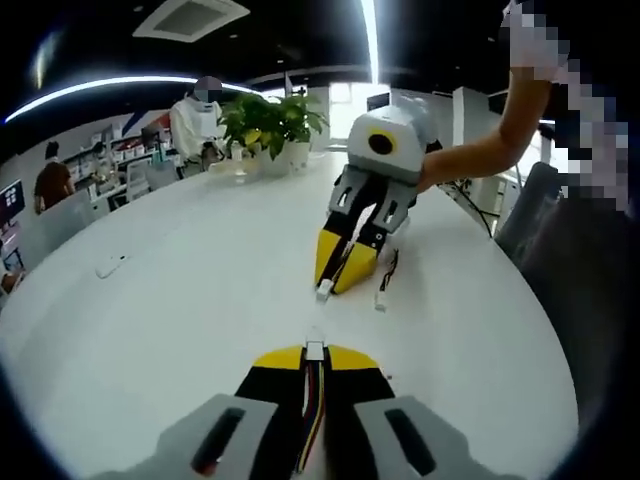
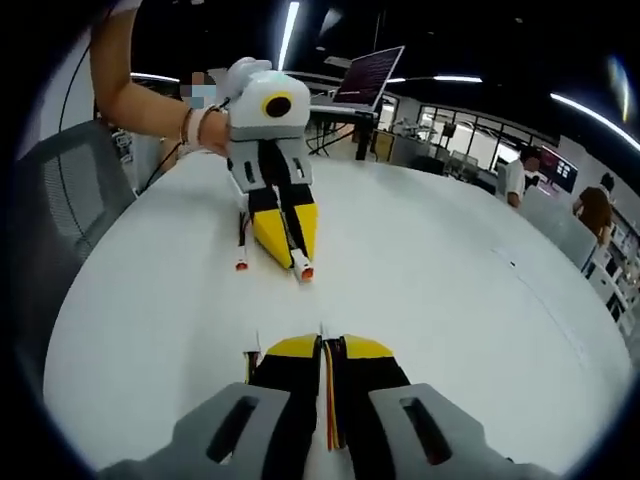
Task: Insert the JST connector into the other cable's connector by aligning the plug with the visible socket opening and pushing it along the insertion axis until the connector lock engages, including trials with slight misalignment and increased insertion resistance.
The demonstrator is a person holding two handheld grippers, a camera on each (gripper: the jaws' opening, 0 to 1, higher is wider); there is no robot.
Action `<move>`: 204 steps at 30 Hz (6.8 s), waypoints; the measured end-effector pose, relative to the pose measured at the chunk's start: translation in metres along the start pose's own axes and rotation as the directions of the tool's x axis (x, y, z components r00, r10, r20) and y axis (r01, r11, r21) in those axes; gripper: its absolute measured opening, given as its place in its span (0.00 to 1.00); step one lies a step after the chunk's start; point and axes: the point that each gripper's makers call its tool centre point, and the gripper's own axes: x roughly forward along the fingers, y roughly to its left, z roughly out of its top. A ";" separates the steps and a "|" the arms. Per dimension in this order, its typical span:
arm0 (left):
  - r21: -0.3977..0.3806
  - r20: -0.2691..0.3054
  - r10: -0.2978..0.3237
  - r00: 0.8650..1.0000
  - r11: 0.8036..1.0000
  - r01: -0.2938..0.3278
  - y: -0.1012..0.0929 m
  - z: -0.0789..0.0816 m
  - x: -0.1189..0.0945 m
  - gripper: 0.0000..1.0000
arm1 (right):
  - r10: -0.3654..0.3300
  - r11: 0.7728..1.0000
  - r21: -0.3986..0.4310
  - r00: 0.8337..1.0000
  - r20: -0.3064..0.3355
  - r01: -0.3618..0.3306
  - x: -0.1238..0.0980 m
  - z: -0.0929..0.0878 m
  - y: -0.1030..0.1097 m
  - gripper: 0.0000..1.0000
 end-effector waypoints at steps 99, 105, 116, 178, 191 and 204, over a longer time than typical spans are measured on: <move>0.069 0.136 -0.186 0.973 0.982 0.178 -0.028 0.048 -0.022 0.00 | 0.303 0.950 0.012 0.929 0.213 -0.313 -0.010 0.060 0.030 0.03; 0.047 0.187 -0.194 0.963 0.981 0.189 -0.027 0.055 -0.026 0.00 | 0.309 0.941 0.051 0.912 0.270 -0.334 -0.015 0.066 0.029 0.03; 0.005 0.254 -0.218 0.942 0.974 0.224 -0.030 0.059 -0.030 0.00 | 0.324 0.926 0.085 0.889 0.323 -0.368 -0.018 0.071 0.031 0.02; -0.135 0.323 -0.091 0.942 0.981 0.141 0.021 0.016 0.009 0.02 | 0.230 0.948 0.123 0.902 0.365 -0.292 0.032 0.033 -0.005 0.03; -0.105 0.312 -0.086 0.946 0.987 0.124 0.020 0.016 0.010 0.02 | 0.228 0.951 0.121 0.910 0.346 -0.284 0.036 0.029 -0.007 0.03; -0.149 0.331 -0.066 0.941 0.981 0.122 0.021 0.020 0.007 0.03 | 0.206 0.945 0.168 0.908 0.364 -0.282 0.035 0.032 -0.013 0.04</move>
